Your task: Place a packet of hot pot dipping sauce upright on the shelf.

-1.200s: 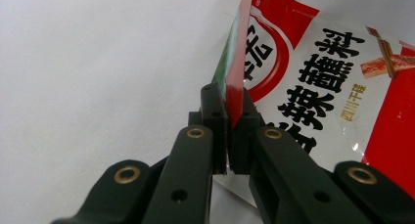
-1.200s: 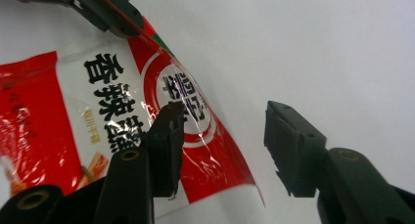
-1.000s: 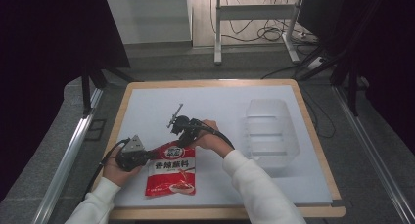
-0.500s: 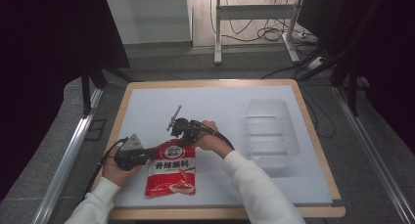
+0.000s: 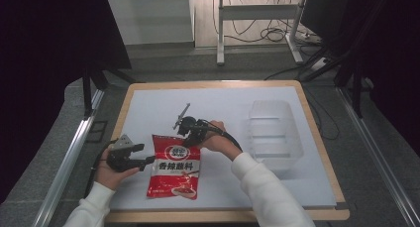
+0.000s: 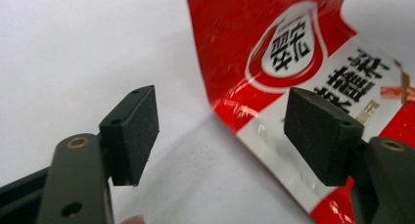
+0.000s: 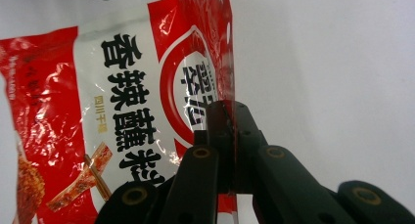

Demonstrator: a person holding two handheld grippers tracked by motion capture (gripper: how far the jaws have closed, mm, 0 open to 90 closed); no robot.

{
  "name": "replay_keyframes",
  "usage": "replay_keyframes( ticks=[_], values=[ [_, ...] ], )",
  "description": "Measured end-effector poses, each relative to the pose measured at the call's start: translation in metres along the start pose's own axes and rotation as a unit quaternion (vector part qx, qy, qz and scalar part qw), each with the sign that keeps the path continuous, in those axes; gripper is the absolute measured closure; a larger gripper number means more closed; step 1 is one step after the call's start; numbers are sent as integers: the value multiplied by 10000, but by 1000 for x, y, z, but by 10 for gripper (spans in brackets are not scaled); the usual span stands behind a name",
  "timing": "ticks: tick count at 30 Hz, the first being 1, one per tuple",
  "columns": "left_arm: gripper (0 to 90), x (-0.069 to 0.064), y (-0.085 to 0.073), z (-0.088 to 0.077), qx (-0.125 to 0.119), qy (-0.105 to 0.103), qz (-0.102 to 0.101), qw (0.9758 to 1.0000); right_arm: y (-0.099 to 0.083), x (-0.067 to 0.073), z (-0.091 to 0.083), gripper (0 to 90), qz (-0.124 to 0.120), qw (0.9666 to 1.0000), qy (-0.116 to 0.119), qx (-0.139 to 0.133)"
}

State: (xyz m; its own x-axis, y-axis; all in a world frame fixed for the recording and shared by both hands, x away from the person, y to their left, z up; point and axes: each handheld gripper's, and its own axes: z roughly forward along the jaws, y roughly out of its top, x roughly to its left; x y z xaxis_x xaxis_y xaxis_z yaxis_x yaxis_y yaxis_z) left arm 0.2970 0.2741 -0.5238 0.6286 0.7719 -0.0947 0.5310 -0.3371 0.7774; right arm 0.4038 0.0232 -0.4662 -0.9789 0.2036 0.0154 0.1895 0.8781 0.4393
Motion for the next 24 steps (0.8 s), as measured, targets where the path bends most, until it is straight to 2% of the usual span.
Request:
replay_keyframes(
  ticks=[7,9,13,19,20,21,22,24],
  values=[
    [274,2,-9,-5,29,37,-63,10000,-2,3,-21,888,123,9997,-30,-196],
    [274,3,-11,-5,60,116,-104,9999,-1,3,-28,888,131,9995,-52,-266],
    [275,5,-12,-5,57,140,-165,9998,0,3,-43,889,135,9989,-35,-451],
    [275,5,-13,-4,47,166,-170,9997,5,15,-64,890,25,9981,-62,-615],
    [276,6,-13,-4,33,168,-174,9997,6,20,-72,891,25,9975,-48,-700],
    [276,6,-13,-4,27,172,-184,9997,6,20,-72,891,25,9975,-48,-700],
    [276,8,-13,-5,43,208,-183,9996,8,24,-81,891,-28,9971,-105,-756],
    [277,8,-13,-6,33,215,-211,9995,9,27,-86,892,-22,9967,-163,-799]
  ],
)
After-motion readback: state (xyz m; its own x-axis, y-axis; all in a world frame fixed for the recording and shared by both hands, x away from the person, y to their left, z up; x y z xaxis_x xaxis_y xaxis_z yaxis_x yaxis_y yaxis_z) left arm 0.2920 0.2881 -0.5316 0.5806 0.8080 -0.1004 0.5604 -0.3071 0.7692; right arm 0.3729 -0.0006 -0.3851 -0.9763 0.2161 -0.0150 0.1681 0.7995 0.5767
